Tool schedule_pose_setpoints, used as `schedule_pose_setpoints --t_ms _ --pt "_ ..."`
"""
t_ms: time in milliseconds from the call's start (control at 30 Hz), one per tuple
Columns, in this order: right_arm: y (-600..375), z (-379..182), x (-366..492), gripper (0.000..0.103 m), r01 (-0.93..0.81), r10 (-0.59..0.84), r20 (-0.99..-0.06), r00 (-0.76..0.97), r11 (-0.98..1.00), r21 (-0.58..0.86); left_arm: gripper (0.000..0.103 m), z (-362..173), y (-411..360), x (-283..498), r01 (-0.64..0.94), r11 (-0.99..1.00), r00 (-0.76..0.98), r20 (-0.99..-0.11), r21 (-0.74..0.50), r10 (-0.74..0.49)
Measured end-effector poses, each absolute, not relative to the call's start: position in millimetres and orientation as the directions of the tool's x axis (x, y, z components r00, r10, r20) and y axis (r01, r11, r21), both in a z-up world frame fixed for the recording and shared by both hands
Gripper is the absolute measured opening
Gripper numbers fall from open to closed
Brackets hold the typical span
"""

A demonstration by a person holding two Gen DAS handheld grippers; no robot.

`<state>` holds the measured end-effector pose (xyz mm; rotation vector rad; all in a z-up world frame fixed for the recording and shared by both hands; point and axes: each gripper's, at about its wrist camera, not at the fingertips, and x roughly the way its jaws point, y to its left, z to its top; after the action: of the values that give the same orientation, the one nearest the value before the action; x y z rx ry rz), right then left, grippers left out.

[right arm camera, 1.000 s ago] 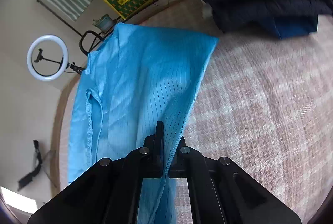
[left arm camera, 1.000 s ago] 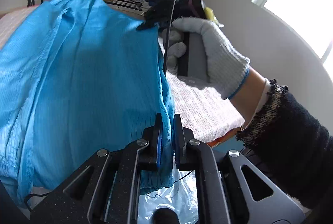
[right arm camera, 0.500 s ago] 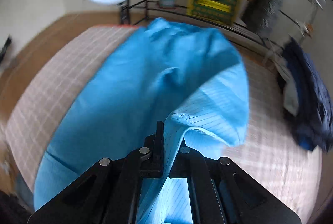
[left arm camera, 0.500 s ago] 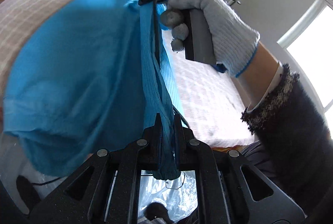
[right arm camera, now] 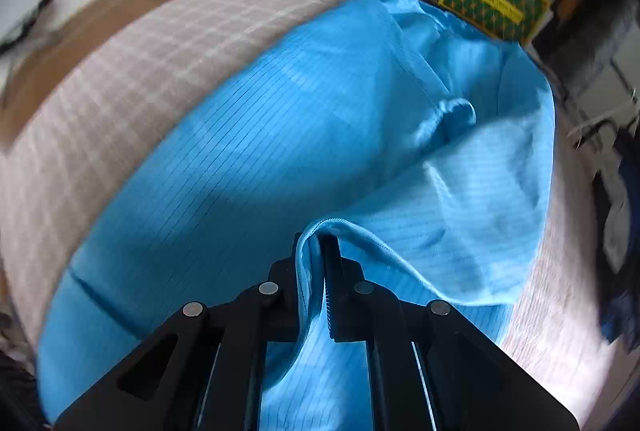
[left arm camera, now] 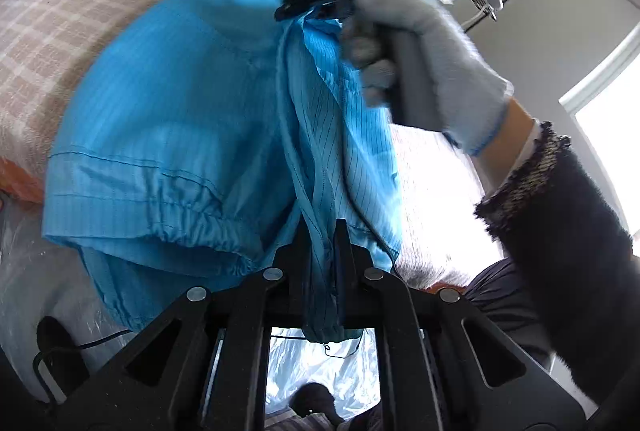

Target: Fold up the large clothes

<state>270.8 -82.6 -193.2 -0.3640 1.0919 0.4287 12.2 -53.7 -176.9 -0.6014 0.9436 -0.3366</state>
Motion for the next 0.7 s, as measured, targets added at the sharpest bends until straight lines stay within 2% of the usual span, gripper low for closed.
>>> schedule_pose_setpoints --t_ms 100,167,200,233,367,467,633,667,700 --pt "-114.5 -164.9 255.3 0.017 -0.518 0.299 -0.877 0.376 0.853 0.069 0.007 -178.2 -54.9 12.7 0.016 0.784 0.548 -0.650 -0.621 -0.526" --pt "-142.6 -147.0 253.6 0.026 -0.497 0.372 -0.840 0.394 0.855 0.145 0.007 -178.3 -54.5 13.8 0.014 0.782 0.549 -0.649 -0.623 -0.527" --pt "-158.7 -141.6 255.6 0.039 -0.465 0.390 -0.823 0.413 0.867 0.178 0.007 -178.7 -53.9 15.6 0.012 0.781 0.548 -0.649 -0.624 -0.527" --pt "-179.5 -138.8 259.6 0.046 -0.410 0.396 -0.806 0.441 0.887 0.212 0.007 -178.8 -53.2 16.2 0.010 0.780 0.548 -0.649 -0.626 -0.528" --pt "-242.1 -155.2 290.8 0.047 -0.185 0.385 -0.794 0.470 0.923 0.339 0.007 -175.2 -54.3 22.9 0.013 0.780 0.549 -0.647 -0.626 -0.529" --pt "-266.9 -174.1 313.3 0.049 -0.090 0.480 -0.761 0.436 0.865 0.494 0.007 -170.8 -61.2 24.9 0.027 0.789 0.552 -0.649 -0.613 -0.524" --pt "-258.7 -196.9 338.8 0.049 -0.050 0.449 -0.796 0.405 0.881 0.471 0.007 -171.3 -64.6 26.7 0.026 0.804 0.555 -0.661 -0.593 -0.505" --pt "-256.6 -199.2 341.9 0.047 -0.051 0.449 -0.797 0.403 0.881 0.470 0.007 -171.6 -64.4 26.9 0.022 0.806 0.555 -0.663 -0.592 -0.502" --pt "-253.7 -200.8 343.0 0.024 -0.060 0.461 -0.794 0.397 0.876 0.479 0.007 -172.7 -63.6 28.7 0.020 0.806 0.555 -0.664 -0.592 -0.502"
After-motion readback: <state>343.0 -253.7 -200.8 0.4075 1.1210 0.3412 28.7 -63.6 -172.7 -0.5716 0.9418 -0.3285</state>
